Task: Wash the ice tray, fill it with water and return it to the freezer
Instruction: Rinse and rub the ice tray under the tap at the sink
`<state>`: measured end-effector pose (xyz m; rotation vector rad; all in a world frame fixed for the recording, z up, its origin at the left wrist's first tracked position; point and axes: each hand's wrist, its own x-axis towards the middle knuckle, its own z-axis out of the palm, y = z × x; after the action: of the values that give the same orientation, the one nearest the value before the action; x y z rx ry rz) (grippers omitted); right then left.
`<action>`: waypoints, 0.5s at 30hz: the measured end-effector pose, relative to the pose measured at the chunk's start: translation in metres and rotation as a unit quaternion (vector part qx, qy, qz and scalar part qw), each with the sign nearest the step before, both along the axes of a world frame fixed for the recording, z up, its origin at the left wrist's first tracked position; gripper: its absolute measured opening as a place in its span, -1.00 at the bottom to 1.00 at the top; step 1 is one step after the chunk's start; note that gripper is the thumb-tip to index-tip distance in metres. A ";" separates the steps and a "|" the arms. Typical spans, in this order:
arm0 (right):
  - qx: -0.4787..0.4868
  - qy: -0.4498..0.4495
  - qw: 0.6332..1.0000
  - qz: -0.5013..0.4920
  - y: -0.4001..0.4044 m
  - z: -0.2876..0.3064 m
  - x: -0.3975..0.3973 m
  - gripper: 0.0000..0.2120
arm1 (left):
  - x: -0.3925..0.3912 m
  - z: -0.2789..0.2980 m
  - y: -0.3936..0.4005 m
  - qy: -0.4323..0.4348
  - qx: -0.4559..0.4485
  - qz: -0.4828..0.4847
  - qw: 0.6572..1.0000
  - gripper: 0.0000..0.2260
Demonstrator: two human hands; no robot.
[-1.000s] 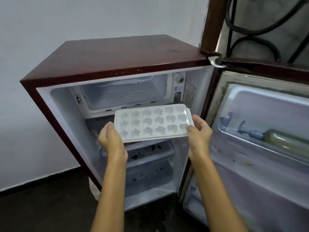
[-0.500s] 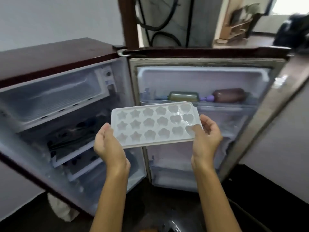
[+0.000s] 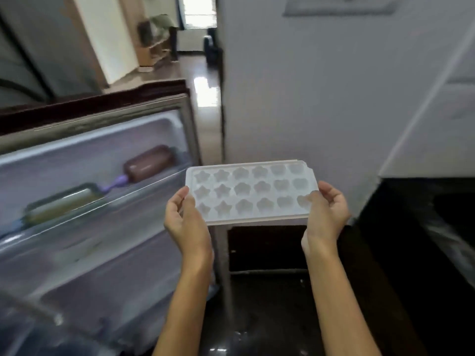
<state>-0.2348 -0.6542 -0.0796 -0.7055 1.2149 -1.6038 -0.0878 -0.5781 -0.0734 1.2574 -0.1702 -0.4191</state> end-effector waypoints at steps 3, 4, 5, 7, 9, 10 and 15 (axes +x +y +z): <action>0.006 -0.008 0.997 -0.073 -0.026 0.005 -0.036 -0.76 | -0.026 0.002 -0.049 0.005 0.003 -0.075 0.997 -0.84; 0.006 -0.015 0.995 -0.094 -0.033 0.005 -0.049 -0.75 | -0.035 0.003 -0.064 0.006 -0.002 -0.098 0.995 -0.84; 0.007 -0.021 0.993 -0.114 -0.039 0.005 -0.061 -0.74 | -0.044 0.002 -0.077 0.009 -0.005 -0.123 0.992 -0.84; 0.009 -0.037 0.987 -0.156 -0.047 0.002 -0.087 -0.73 | -0.064 -0.005 -0.101 0.013 -0.006 -0.175 0.984 -0.86; 0.014 -0.049 0.977 -0.208 -0.050 -0.002 -0.113 -0.71 | -0.087 -0.012 -0.122 0.021 -0.005 -0.227 0.974 -0.86; 0.018 -0.051 0.971 -0.233 -0.049 -0.003 -0.126 -0.71 | -0.099 -0.016 -0.129 0.024 -0.004 -0.251 0.968 -0.85; 0.038 -0.061 0.937 -0.342 -0.032 -0.011 -0.189 -0.71 | -0.169 -0.023 -0.147 0.042 0.028 -0.373 0.927 -0.81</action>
<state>-0.4233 -0.6864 -0.0902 -0.1141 1.5163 -2.1048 -0.2568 -0.7253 -0.0965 1.1950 -0.5750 -1.1377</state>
